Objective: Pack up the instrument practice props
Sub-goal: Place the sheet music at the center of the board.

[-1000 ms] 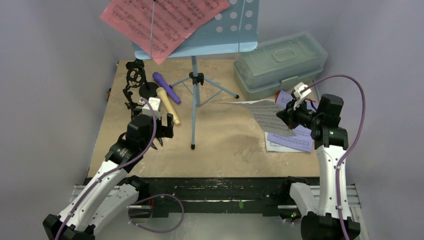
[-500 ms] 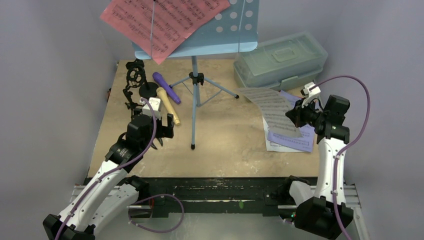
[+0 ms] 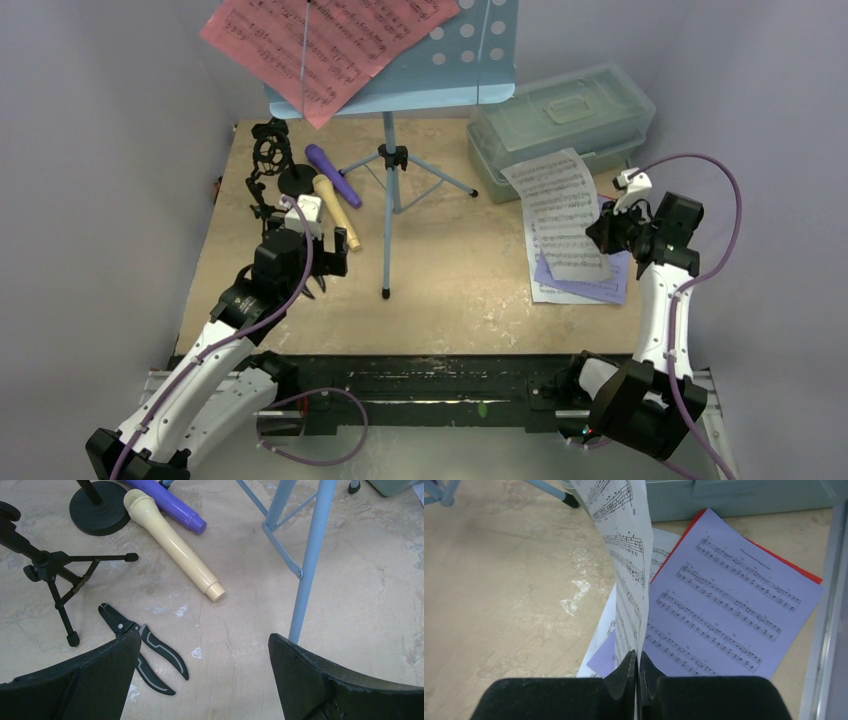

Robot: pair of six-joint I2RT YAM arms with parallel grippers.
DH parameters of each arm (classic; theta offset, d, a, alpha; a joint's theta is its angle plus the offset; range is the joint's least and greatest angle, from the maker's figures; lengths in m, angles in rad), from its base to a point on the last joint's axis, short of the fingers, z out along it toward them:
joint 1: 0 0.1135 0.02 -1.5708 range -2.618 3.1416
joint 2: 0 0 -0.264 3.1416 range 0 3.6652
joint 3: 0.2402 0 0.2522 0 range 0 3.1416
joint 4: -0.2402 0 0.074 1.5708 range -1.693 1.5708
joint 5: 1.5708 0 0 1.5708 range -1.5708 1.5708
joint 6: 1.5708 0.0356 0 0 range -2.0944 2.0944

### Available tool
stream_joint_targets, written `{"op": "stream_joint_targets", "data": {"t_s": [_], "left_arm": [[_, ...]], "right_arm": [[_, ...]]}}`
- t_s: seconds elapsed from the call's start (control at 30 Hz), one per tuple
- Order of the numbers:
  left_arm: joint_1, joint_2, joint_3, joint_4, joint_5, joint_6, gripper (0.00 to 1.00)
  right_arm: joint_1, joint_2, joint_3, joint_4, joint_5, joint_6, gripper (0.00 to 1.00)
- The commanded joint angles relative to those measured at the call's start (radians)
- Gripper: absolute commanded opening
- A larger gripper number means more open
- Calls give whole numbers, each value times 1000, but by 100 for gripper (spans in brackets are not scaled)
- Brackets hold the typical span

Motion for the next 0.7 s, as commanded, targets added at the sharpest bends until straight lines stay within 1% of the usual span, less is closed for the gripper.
{"op": "stream_joint_targets", "data": {"t_s": [0.0,0.07,0.33,0.47,0.5,0.53,0.63,0.67], "left_arm": [[8,2,5,32,7,12,100],[8,3,5,31,7,12,99],[8,8,5,32,8,9,100],[8,10,5,31,8,10,100],[8,11,5,31,9,10,100],[8,12,5,31,9,11,100],[8,12,6,31,9,9,100],[8,12,5,31,9,10,100]], "right_arm": [[-6,-18,-43,119,152,58,6],[-6,-27,-67,164,227,85,7],[-6,-14,-133,286,398,161,10],[-6,10,-156,364,522,205,13],[-6,21,-156,377,554,213,16],[-7,37,-154,384,583,218,22],[-6,67,-138,379,634,220,47],[-7,67,-133,377,639,220,51]]}}
